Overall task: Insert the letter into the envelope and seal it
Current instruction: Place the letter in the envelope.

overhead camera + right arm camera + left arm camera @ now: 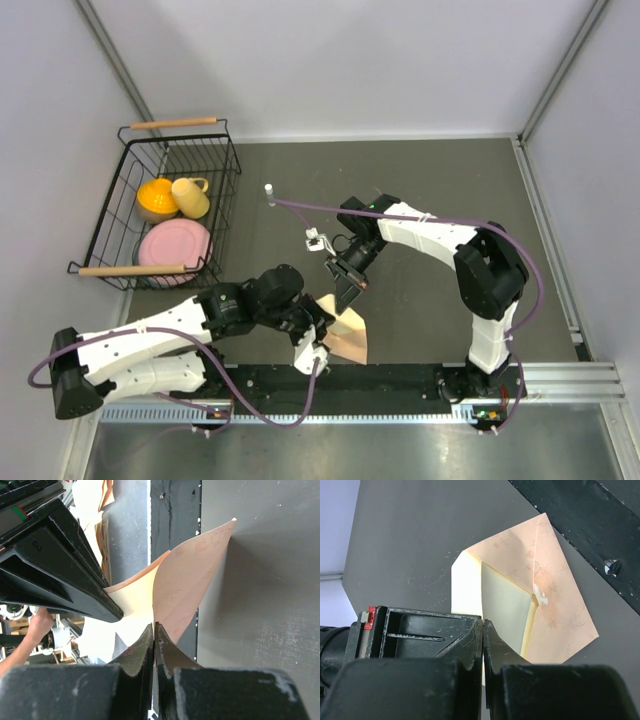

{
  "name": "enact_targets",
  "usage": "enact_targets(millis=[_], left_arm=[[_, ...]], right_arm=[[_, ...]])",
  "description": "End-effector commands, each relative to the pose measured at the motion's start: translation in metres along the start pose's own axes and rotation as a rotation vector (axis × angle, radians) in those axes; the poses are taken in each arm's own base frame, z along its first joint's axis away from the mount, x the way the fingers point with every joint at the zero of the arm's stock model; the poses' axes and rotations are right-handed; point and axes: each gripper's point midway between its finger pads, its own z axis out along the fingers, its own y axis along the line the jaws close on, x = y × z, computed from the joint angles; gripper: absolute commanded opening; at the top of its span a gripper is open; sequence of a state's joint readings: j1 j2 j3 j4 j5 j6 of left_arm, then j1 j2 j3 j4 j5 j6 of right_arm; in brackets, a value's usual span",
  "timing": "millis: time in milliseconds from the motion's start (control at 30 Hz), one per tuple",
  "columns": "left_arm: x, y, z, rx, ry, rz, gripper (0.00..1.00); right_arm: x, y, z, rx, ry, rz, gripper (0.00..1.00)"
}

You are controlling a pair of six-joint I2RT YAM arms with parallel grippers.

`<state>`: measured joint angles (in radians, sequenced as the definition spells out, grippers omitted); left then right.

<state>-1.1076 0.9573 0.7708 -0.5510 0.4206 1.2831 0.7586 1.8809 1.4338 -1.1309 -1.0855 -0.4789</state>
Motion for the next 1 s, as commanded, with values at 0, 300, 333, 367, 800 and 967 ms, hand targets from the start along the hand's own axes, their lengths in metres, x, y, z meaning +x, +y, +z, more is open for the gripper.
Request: enact_targets(millis=[0,300,333,367,800,967], left_arm=[[-0.02,0.02,-0.007,-0.049,-0.055,0.085,0.0],[0.003,-0.013,0.013,-0.006,-0.024,0.163,0.0],[0.006,-0.018,0.016,0.003,-0.021,0.177,0.0],[0.007,-0.016,0.018,-0.008,-0.023,0.19,0.0],[0.008,-0.005,0.019,-0.048,-0.008,0.106,0.0],[0.005,-0.005,0.016,-0.049,-0.027,-0.087,0.0]], right_arm=[[-0.004,0.003,0.002,-0.019,-0.011,-0.053,0.0],[-0.002,0.01,0.001,-0.044,-0.023,-0.078,0.0],[-0.001,0.011,0.002,-0.047,-0.023,-0.081,0.0],[-0.002,0.011,0.002,-0.049,-0.023,-0.08,0.0],[0.001,0.02,0.0,-0.063,-0.016,-0.117,0.0],[0.002,0.027,-0.004,-0.057,-0.028,-0.161,0.0]])
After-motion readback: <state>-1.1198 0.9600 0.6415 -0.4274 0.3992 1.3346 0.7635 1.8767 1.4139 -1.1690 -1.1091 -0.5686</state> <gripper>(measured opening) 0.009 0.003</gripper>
